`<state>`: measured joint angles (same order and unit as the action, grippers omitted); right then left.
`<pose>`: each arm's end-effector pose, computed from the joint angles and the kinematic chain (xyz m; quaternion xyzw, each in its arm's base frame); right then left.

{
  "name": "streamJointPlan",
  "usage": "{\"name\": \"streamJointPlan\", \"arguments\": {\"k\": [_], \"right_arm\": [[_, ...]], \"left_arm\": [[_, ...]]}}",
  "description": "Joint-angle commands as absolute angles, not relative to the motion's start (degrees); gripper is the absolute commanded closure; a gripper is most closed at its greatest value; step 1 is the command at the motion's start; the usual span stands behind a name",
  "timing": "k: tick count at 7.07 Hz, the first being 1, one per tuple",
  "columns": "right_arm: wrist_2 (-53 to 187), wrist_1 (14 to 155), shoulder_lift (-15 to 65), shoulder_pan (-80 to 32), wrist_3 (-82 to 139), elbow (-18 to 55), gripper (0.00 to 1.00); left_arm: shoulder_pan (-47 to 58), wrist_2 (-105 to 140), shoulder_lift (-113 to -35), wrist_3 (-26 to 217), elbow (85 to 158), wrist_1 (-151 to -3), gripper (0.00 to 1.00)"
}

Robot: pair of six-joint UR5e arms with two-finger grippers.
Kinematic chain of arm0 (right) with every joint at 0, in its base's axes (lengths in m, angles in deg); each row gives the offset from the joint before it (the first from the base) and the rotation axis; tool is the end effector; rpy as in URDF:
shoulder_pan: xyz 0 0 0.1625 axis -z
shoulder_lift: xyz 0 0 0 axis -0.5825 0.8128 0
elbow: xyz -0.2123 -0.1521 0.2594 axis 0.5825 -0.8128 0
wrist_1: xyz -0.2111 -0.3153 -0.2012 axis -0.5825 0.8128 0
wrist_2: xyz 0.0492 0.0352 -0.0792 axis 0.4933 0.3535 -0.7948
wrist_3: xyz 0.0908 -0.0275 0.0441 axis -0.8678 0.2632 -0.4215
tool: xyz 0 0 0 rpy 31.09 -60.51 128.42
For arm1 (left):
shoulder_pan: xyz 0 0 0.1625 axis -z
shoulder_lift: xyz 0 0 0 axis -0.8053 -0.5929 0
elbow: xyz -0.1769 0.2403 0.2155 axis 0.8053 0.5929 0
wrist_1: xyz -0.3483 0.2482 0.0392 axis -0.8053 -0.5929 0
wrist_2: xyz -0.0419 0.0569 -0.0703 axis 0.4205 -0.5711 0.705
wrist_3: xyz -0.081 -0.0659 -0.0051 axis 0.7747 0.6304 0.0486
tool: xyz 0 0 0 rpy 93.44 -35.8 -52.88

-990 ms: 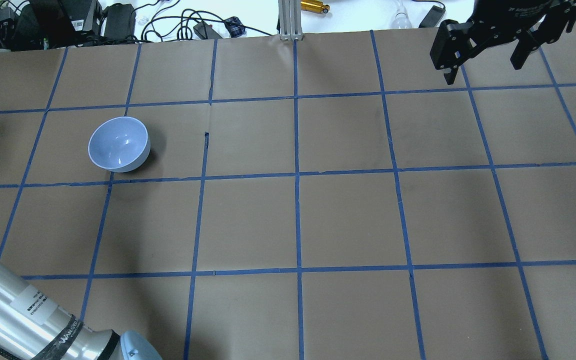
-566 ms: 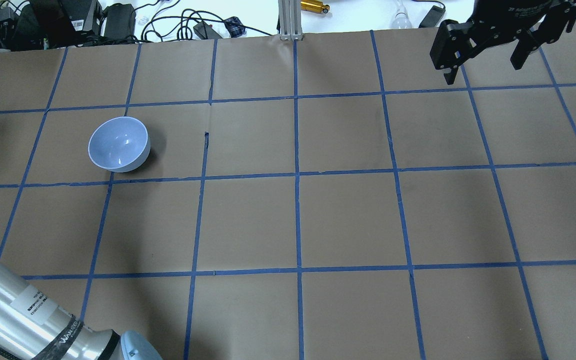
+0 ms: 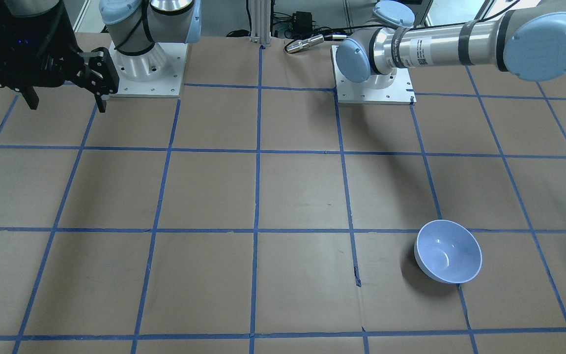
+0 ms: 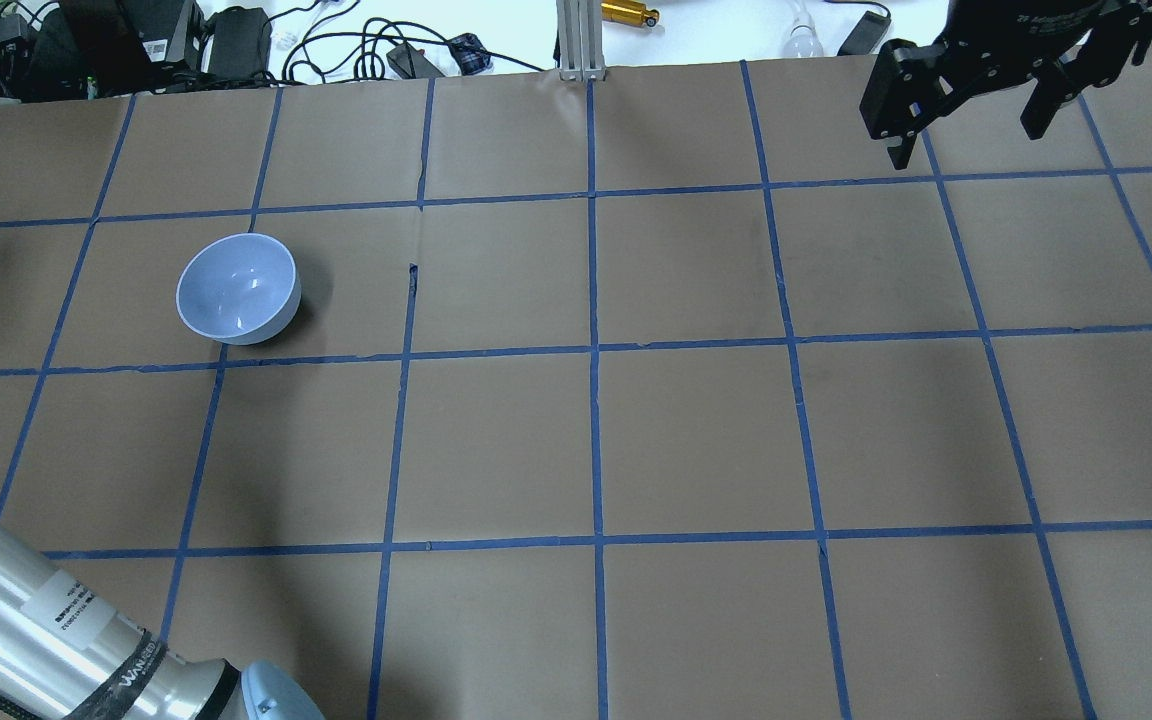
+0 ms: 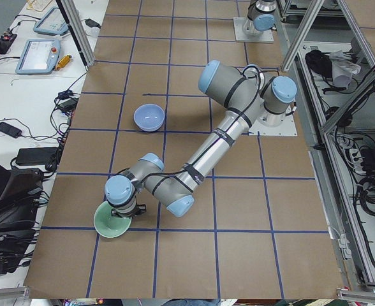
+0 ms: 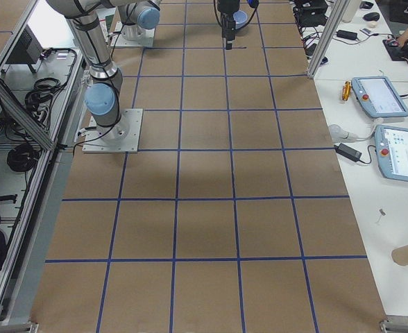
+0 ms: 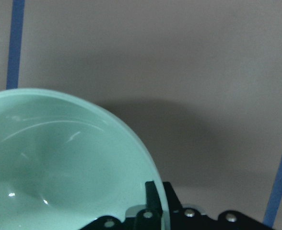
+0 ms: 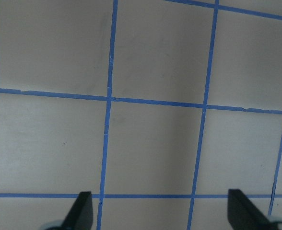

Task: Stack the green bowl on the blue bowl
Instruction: 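Lower the left gripper onto the pale green bowl rim and close it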

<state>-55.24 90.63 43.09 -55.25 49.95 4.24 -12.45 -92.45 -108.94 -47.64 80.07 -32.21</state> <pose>0.1245 -0.5180 0.4970 0.0497 -0.9953 0.0155 0.0811 0.5140 -0.6305 0.1744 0.6413 0.7666 -0.0137 0.0312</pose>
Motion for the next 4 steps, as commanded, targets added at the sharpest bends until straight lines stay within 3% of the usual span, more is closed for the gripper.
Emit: {"name": "streamJointPlan", "arguments": {"k": [1, 4], "right_arm": [[-55.24, 90.63, 43.09, -55.25, 49.95, 4.24, 0.00], [-55.24, 90.63, 43.09, -55.25, 49.95, 4.24, 0.00]], "left_arm": [[-12.24, -92.44, -107.87, -48.69, 80.16, -32.15, 1.00], [-10.76, -92.18, -105.59, -48.69, 81.65, -32.24, 1.00]]}}
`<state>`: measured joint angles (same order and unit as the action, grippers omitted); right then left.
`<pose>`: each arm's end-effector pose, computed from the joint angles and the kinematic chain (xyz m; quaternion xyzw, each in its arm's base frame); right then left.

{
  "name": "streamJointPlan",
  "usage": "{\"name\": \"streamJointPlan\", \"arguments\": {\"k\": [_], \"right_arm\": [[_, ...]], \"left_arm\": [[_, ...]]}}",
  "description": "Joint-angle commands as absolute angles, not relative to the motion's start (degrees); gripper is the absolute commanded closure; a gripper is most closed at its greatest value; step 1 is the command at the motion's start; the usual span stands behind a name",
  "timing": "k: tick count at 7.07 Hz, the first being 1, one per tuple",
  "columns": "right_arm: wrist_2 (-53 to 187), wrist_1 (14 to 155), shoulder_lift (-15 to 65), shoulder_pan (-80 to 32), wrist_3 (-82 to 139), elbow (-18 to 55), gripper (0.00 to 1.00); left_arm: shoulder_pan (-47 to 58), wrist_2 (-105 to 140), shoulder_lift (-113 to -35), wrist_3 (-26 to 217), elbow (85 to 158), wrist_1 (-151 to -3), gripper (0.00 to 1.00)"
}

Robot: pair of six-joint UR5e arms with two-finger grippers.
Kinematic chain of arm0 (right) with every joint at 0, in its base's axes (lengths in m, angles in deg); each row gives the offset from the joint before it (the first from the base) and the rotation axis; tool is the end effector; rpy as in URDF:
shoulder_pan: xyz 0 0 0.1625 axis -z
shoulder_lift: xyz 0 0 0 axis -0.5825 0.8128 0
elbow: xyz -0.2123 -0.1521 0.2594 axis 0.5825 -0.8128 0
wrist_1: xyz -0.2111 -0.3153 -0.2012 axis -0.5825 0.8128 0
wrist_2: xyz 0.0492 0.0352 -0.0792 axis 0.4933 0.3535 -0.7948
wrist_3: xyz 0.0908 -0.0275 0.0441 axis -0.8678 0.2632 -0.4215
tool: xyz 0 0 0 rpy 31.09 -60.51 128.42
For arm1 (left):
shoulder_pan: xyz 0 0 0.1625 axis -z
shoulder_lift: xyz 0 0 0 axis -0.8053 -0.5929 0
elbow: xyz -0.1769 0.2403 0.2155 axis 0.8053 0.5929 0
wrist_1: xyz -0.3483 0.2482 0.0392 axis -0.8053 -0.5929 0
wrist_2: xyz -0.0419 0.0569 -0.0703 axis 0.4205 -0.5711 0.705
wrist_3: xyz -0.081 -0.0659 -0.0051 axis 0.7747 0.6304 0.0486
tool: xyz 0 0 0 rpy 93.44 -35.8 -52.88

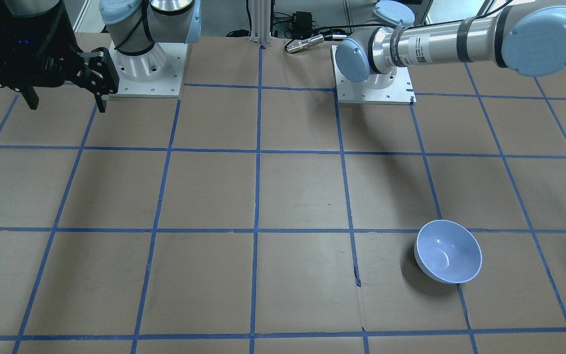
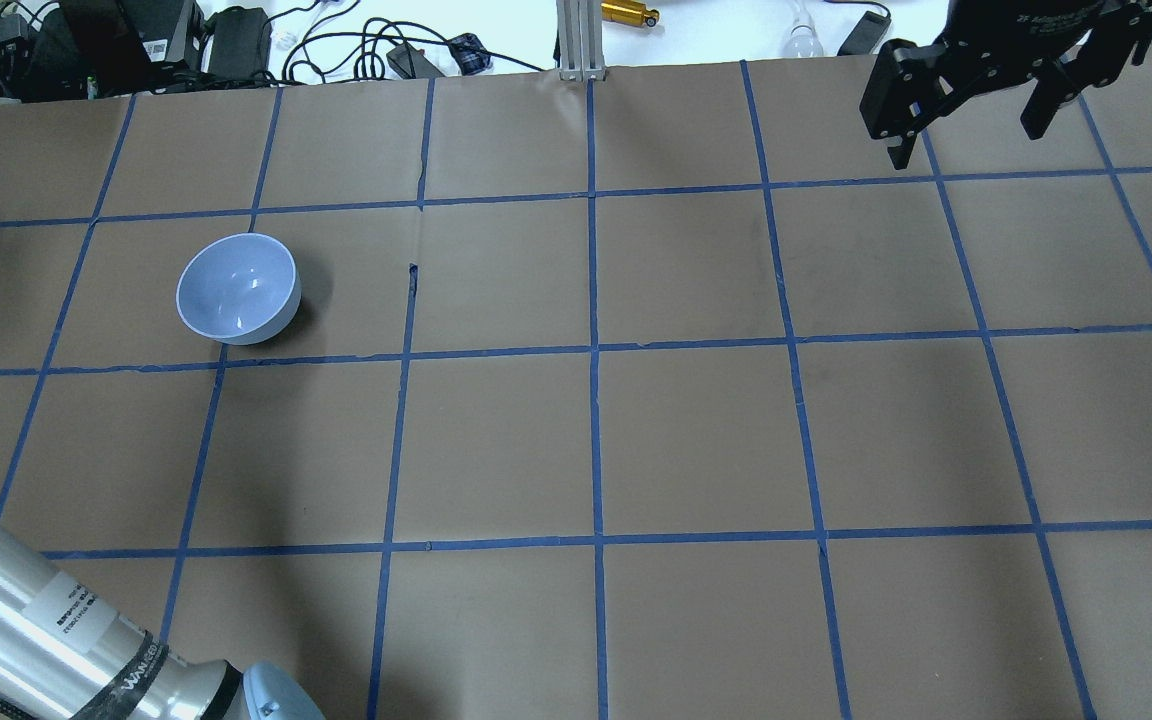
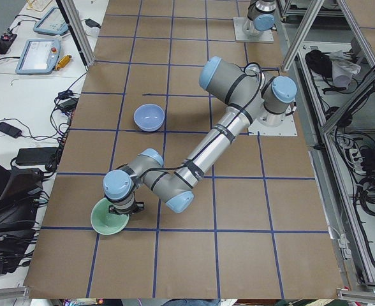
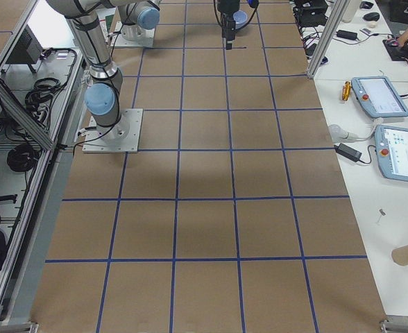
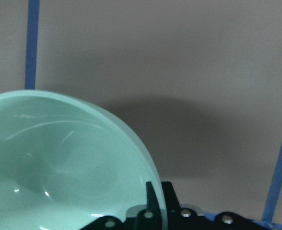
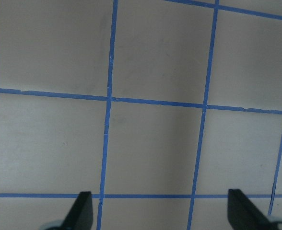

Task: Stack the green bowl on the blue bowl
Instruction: 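Lift the pale green bowl with the left gripper over the blue bowl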

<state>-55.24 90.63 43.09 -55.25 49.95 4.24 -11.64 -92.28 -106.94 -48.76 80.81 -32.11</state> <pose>0.1245 -0.5180 0.4970 0.0497 -0.9953 0.0155 0.0811 0.5025 -0.6358 0.1961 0.6539 0.7552 -0.0153 0.0431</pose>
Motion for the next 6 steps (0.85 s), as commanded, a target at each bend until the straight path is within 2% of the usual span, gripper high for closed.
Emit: {"name": "streamJointPlan", "arguments": {"k": [1, 6], "right_arm": [[-55.24, 90.63, 43.09, -55.25, 49.95, 4.24, 0.00], [-55.24, 90.63, 43.09, -55.25, 49.95, 4.24, 0.00]], "left_arm": [[-8.40, -92.44, -102.88, -48.69, 83.31, -32.59, 1.00], [6.01, -92.53, -83.64, -47.46, 102.97, -33.56, 1.00]]}}
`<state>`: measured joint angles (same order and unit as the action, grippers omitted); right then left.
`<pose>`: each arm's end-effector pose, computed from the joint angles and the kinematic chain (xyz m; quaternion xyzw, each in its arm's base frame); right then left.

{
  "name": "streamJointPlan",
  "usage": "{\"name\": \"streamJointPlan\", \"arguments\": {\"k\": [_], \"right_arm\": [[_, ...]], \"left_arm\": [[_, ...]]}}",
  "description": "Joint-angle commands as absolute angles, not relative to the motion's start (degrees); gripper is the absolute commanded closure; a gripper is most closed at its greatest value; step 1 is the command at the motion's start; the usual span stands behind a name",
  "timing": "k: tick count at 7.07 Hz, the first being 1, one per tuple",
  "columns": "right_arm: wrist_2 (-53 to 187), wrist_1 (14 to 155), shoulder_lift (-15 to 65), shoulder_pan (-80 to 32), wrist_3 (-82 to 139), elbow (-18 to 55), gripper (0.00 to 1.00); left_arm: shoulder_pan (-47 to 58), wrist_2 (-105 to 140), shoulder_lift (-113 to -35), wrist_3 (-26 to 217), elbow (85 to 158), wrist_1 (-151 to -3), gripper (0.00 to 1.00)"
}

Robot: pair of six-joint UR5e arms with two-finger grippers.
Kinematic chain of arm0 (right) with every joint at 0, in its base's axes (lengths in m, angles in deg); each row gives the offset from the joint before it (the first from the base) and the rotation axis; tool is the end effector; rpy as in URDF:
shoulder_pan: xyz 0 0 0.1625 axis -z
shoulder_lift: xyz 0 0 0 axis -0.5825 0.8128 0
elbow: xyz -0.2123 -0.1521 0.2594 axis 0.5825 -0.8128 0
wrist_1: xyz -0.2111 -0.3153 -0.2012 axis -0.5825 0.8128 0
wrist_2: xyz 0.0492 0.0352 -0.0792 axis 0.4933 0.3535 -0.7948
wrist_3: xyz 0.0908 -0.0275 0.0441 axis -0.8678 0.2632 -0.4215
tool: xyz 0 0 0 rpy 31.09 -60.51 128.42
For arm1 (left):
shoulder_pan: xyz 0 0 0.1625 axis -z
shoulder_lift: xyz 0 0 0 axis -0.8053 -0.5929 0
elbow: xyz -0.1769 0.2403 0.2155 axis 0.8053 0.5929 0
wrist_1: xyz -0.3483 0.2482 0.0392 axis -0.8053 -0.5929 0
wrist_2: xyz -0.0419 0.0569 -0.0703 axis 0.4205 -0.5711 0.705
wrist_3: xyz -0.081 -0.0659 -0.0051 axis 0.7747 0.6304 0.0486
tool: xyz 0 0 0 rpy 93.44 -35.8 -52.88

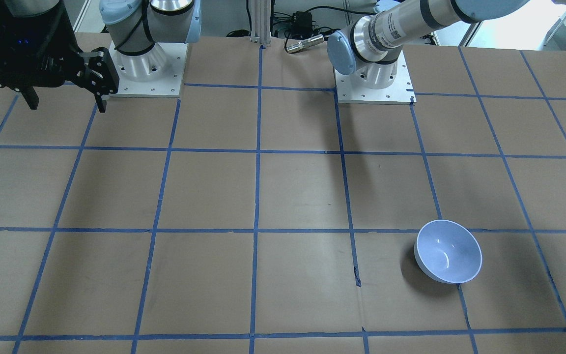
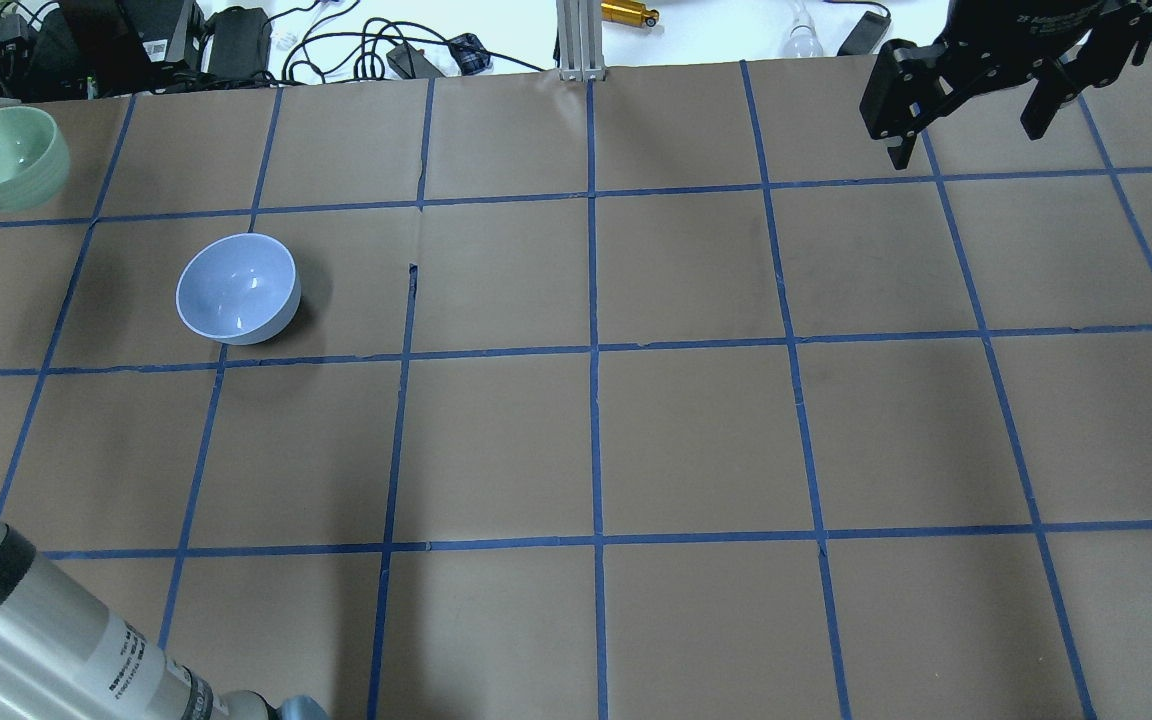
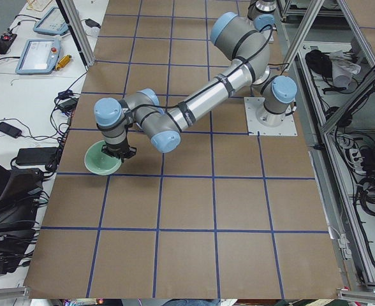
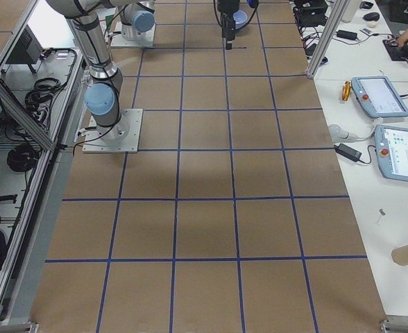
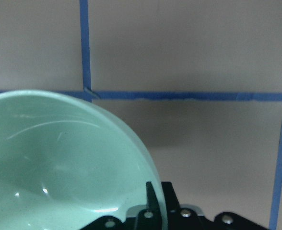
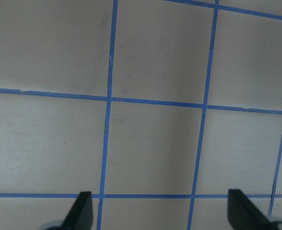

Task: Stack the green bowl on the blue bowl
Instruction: 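Lift the pale green bowl with the left gripper over the blue bowl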

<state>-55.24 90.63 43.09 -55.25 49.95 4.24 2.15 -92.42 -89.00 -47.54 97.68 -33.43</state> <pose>0.1245 -0.5180 0.4970 0.0497 -0.9953 0.0155 0.0811 0.2908 -0.6697 0.2825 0.7327 0.6792 -0.0192 0.0387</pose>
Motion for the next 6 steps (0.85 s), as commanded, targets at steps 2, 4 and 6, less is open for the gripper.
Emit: {"name": "streamJointPlan", "arguments": {"k": [2, 4, 6], "right_arm": [[-55.24, 90.63, 43.09, -55.25, 49.95, 4.24, 0.00], [-55.24, 90.63, 43.09, -55.25, 49.95, 4.24, 0.00], [-55.24, 90.63, 43.09, -55.25, 49.95, 4.24, 0.00]], "left_arm": [[9.63, -92.70, -74.77, -42.40, 115.00, -33.03, 1.00], [11.56, -92.53, -66.59, -36.42, 125.20, -32.60, 1.00], [13.76, -92.26, -60.86, -32.27, 134.79, -27.71, 1.00]]}}
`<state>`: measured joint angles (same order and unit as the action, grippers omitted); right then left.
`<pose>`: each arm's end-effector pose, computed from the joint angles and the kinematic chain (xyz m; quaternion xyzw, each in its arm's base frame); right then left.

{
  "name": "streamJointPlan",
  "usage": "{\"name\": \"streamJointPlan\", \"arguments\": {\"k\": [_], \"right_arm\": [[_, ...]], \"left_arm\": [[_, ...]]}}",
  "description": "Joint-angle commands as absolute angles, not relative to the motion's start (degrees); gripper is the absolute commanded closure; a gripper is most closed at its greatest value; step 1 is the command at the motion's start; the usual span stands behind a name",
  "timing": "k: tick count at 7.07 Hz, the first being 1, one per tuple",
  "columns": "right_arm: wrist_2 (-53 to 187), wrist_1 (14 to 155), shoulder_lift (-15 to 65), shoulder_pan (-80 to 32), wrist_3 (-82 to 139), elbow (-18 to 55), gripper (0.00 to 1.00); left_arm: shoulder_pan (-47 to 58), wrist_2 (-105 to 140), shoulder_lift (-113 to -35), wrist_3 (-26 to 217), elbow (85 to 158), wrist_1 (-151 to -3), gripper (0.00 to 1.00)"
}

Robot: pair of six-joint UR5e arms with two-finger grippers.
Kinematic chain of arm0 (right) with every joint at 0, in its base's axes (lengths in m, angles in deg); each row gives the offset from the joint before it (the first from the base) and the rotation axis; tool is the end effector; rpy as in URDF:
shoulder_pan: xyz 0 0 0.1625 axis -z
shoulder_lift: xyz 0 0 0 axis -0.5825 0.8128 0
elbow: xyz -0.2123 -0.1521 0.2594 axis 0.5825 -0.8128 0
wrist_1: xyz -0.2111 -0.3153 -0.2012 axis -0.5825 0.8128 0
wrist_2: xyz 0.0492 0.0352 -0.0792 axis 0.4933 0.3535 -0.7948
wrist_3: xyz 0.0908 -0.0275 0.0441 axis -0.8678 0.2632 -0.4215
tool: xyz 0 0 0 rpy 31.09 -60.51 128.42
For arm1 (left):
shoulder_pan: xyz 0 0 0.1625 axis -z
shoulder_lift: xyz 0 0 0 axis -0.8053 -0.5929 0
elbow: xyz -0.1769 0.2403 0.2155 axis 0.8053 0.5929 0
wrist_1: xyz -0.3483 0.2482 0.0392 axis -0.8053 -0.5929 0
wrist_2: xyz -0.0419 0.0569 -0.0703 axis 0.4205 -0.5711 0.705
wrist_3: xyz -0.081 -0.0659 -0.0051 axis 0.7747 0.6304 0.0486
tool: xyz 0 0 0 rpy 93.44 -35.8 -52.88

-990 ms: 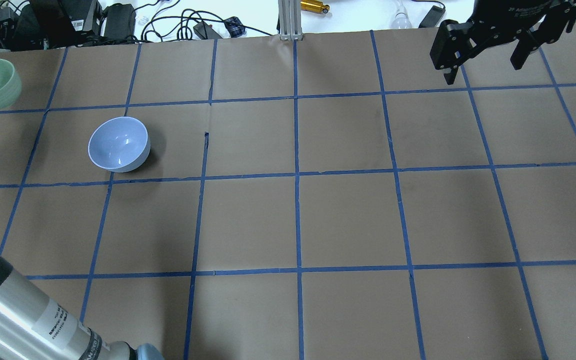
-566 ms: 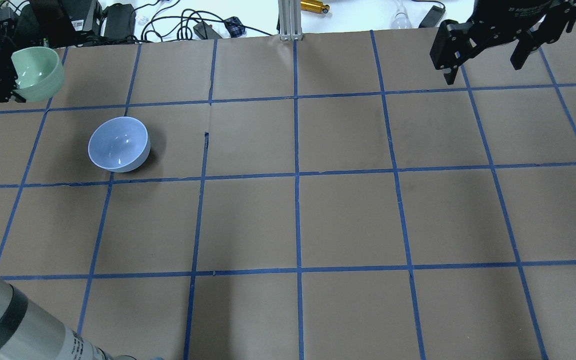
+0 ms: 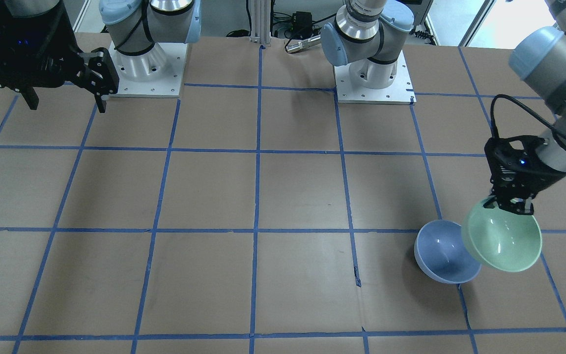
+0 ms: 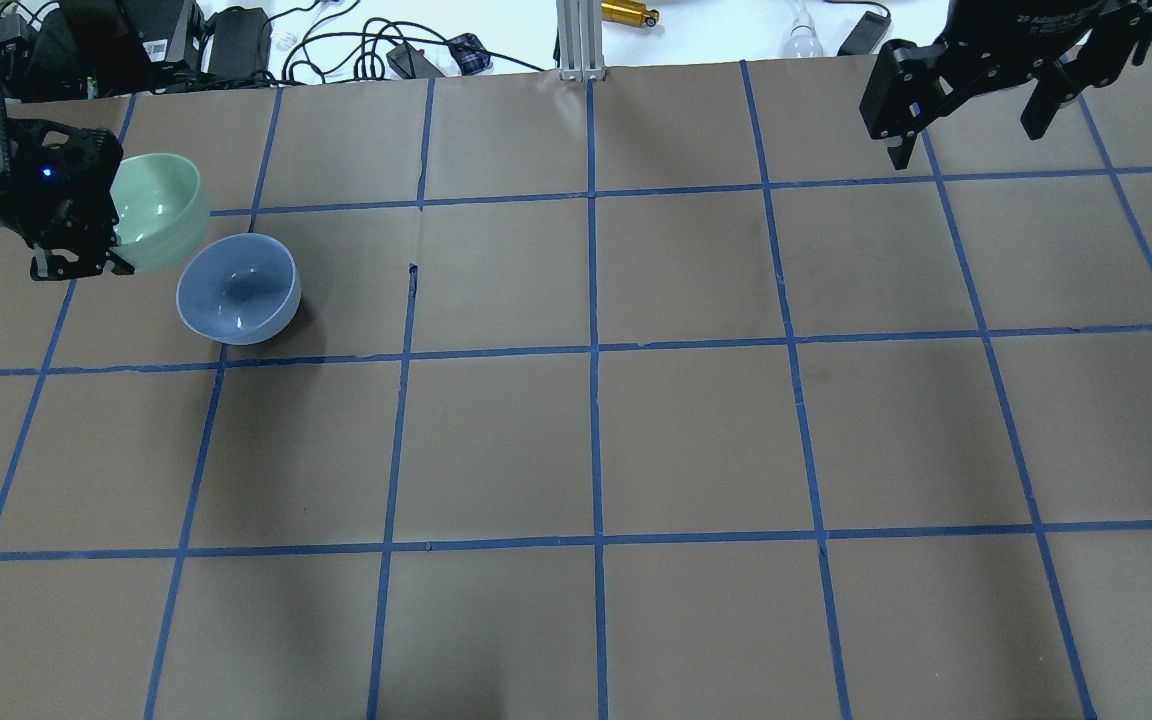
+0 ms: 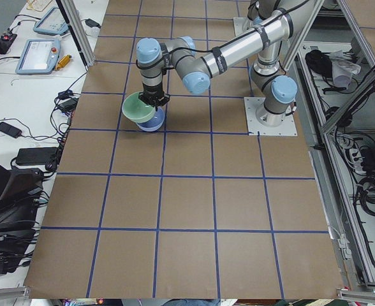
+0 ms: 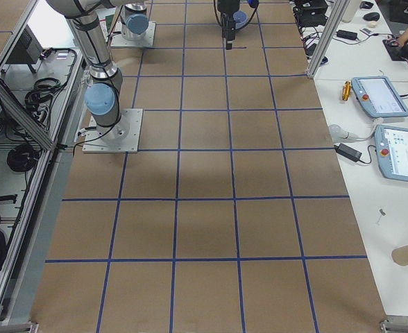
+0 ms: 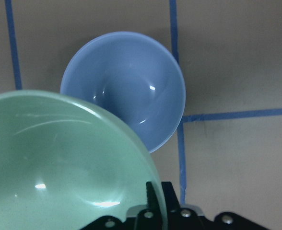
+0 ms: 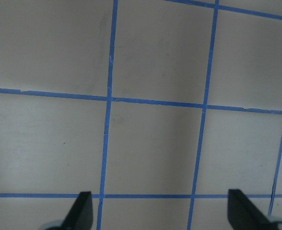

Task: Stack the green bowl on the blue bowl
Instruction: 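Lift the pale green bowl with the left gripper over the blue bowl, then lower the pale green bowl into the light blue bowl with the left gripper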

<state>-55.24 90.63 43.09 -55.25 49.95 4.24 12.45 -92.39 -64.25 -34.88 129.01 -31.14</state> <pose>0.1245 -0.5180 0.4970 0.0497 -0.9953 0.0155 0.0811 0.0991 -0.5593 0.2898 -0.7188 -0.6950 0.0139 0.0011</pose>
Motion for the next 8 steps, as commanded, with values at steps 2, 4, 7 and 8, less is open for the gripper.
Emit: {"name": "streamJointPlan", "arguments": {"k": [2, 4, 7, 8], "right_arm": [[-55.24, 90.63, 43.09, -55.25, 49.95, 4.24, 0.00], [-55.24, 90.63, 43.09, -55.25, 49.95, 4.24, 0.00], [-55.24, 90.63, 43.09, -55.25, 49.95, 4.24, 0.00], [-55.24, 90.63, 43.09, -55.25, 49.95, 4.24, 0.00]], "left_arm": [[15.44, -92.00, -61.17, -31.64, 140.80, -13.85, 1.00], [15.36, -92.00, -61.45, -31.99, 141.42, -13.78, 1.00], [15.09, -92.00, -61.71, -31.99, 144.23, -10.36, 0.53], [15.09, -92.00, -61.89, -31.73, 143.89, -10.35, 0.24]]}}
